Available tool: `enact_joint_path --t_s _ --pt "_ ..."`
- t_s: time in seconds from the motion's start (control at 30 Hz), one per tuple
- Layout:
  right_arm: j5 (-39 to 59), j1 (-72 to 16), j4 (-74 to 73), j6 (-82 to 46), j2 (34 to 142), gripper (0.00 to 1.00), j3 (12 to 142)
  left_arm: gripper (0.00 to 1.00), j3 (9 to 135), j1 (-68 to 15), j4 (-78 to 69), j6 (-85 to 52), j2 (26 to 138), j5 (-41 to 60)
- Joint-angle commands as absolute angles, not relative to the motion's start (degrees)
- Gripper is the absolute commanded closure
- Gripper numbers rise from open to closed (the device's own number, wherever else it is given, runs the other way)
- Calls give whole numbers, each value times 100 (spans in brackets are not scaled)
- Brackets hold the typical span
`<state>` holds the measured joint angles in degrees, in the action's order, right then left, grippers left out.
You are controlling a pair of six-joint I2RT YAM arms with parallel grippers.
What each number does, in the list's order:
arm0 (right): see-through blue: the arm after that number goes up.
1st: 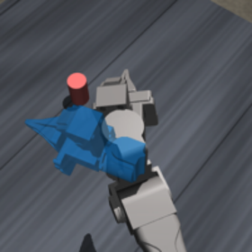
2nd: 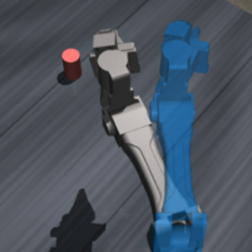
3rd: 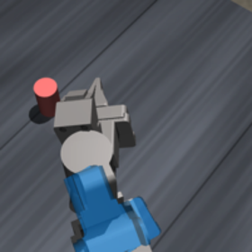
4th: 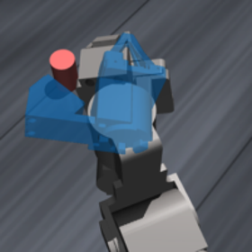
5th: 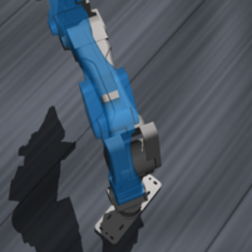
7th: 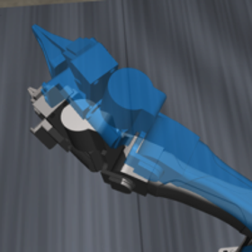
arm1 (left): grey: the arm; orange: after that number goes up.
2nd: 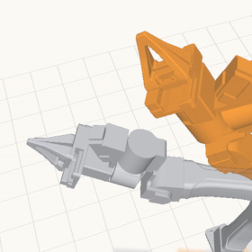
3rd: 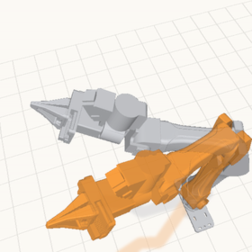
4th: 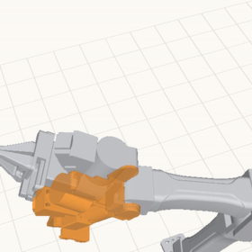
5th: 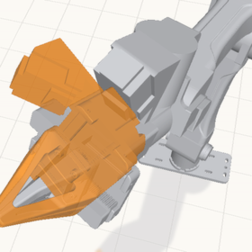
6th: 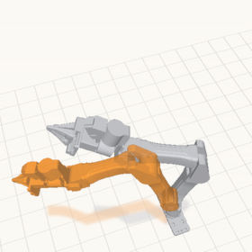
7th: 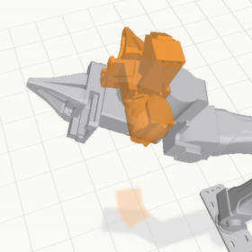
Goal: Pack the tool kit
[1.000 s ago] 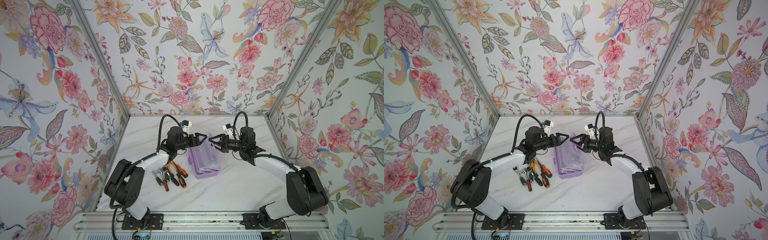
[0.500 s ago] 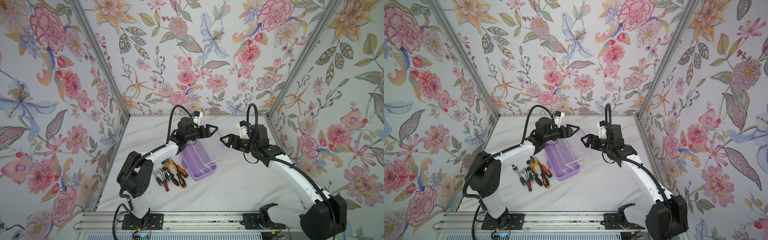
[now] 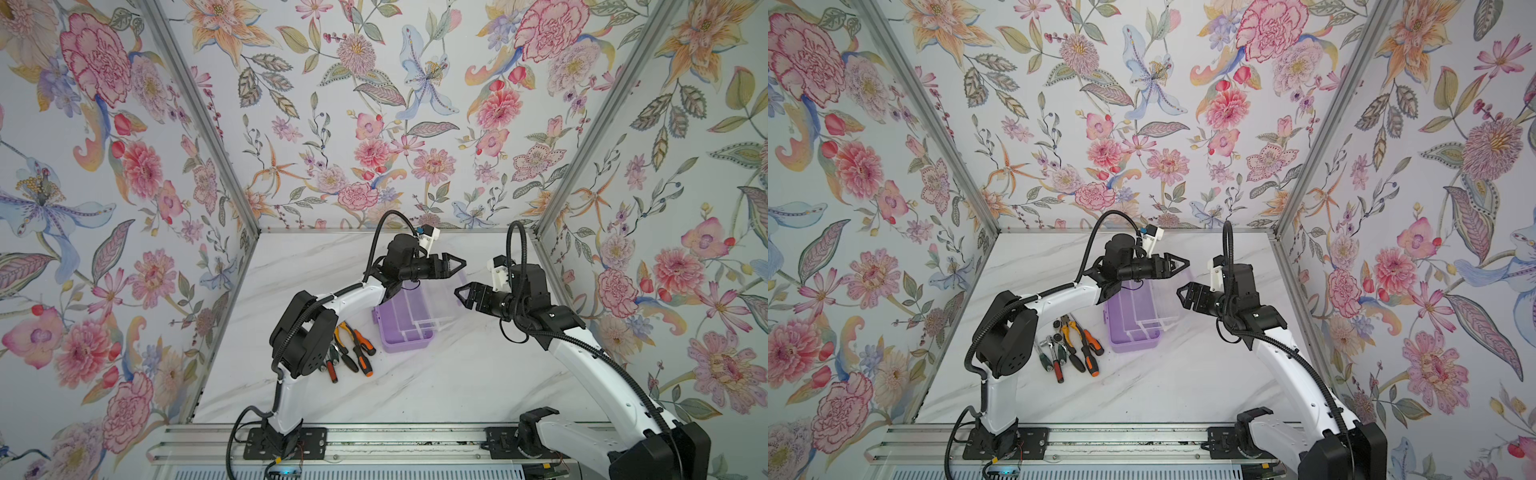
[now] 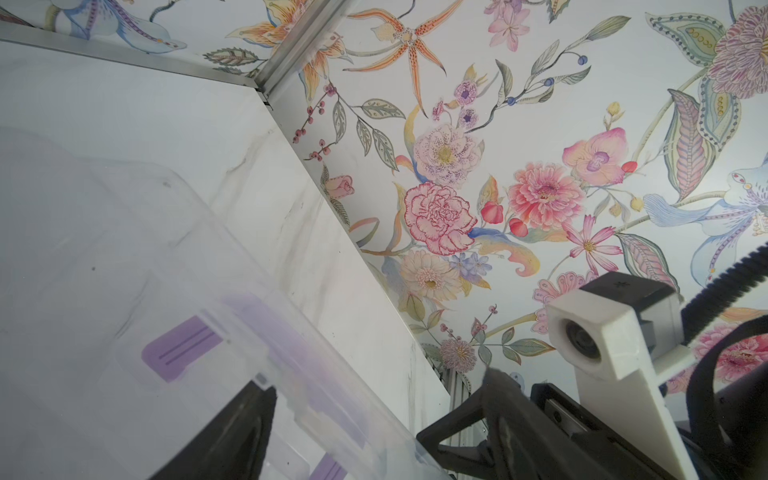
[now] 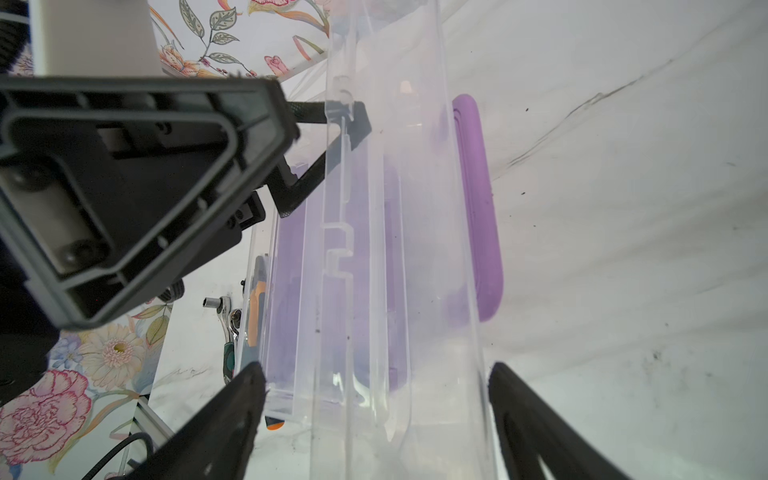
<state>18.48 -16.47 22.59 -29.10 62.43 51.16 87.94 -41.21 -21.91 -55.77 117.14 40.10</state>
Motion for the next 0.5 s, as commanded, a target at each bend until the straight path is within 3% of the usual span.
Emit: enact_joint_path --t_s 0.0,0.47 --pt "1746 -1476 2456 -2828 6215 15 4839 19 8944 -4237 -2495 -5805 11965 4210" --pt "1512 -1135 2430 -2714 6324 14 4515 9 8644 -4223 -2733 -5839 12007 4147"
